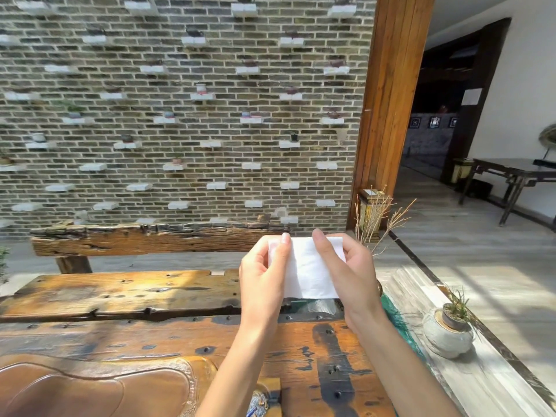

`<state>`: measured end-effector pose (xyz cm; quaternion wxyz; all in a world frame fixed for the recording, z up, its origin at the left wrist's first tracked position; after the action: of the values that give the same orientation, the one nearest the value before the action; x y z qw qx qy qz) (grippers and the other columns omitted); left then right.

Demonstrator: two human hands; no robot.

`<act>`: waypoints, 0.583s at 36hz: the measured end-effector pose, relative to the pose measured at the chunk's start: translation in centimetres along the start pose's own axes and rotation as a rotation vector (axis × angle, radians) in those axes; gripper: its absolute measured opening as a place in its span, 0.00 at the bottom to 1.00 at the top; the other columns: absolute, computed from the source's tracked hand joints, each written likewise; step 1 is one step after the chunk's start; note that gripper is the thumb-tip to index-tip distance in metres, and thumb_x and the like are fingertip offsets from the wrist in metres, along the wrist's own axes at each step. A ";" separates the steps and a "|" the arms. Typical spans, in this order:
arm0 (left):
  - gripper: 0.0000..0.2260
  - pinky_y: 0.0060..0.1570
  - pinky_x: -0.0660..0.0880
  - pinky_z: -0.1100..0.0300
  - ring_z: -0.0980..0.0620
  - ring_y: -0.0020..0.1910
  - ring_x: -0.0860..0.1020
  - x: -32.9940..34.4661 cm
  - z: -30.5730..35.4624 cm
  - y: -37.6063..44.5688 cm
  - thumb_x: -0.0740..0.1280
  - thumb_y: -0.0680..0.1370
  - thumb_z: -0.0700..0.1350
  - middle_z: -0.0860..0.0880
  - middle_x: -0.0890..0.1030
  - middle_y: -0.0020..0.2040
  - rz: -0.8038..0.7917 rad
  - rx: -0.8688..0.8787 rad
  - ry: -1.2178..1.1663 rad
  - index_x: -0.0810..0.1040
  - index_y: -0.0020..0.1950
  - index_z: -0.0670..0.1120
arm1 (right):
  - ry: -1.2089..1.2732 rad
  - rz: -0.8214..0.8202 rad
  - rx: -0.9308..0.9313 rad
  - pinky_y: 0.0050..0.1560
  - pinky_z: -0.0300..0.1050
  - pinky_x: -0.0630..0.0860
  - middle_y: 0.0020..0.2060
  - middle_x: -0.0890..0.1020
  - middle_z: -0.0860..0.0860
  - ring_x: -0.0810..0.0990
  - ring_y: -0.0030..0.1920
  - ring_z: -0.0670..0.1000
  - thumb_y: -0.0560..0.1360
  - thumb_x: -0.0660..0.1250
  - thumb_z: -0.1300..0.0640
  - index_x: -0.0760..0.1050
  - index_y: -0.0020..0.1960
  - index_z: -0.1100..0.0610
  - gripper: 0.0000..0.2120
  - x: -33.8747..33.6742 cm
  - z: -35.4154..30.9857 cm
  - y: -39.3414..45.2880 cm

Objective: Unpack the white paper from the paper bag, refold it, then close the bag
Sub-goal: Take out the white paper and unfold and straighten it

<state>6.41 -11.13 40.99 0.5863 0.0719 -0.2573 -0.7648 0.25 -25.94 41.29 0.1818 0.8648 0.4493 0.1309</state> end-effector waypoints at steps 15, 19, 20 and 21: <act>0.11 0.33 0.68 0.66 0.60 0.33 0.71 -1.4 -0.2 0.3 0.68 0.79 0.55 0.57 0.78 0.32 0.179 0.111 0.014 0.83 0.41 0.50 | -0.156 0.255 -0.272 0.29 0.39 0.66 0.18 0.66 0.42 0.60 0.23 0.42 0.80 0.65 0.46 0.79 0.39 0.50 0.14 -2.3 -1.9 -1.3; 0.10 0.36 0.71 0.63 0.58 0.36 0.75 -1.4 -0.1 0.7 0.69 0.79 0.52 0.55 0.82 0.34 0.122 0.093 0.014 0.84 0.42 0.49 | -0.146 0.171 -0.225 0.26 0.47 0.60 0.21 0.68 0.49 0.63 0.25 0.44 0.81 0.62 0.43 0.77 0.39 0.52 0.18 -2.6 -1.4 -0.8; 0.10 0.36 0.72 0.60 0.57 0.36 0.77 -1.2 0.0 1.0 0.69 0.79 0.53 0.53 0.83 0.34 0.071 0.080 0.029 0.84 0.42 0.49 | -0.150 0.138 -0.213 0.26 0.43 0.62 0.22 0.70 0.47 0.65 0.25 0.43 0.80 0.62 0.42 0.77 0.39 0.52 0.18 -2.7 -1.4 -0.6; 0.11 0.35 0.72 0.58 0.55 0.35 0.78 -0.9 0.1 1.2 0.69 0.78 0.54 0.52 0.84 0.35 0.005 0.060 0.055 0.84 0.42 0.49 | -0.146 0.092 -0.192 0.28 0.37 0.65 0.24 0.75 0.45 0.70 0.26 0.41 0.80 0.63 0.41 0.78 0.41 0.51 0.16 -2.7 -1.4 -0.3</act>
<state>7.66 -10.53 41.44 0.5928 0.1097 -0.2641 -0.7529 -2.06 -27.75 42.19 0.2899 0.8704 0.3801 0.1183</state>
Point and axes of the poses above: each hand's wrist, its own y-axis towards the middle knuckle, its own x-axis out of the palm, z = x × y, the point moved 9 cm from there along y, towards the middle knuckle
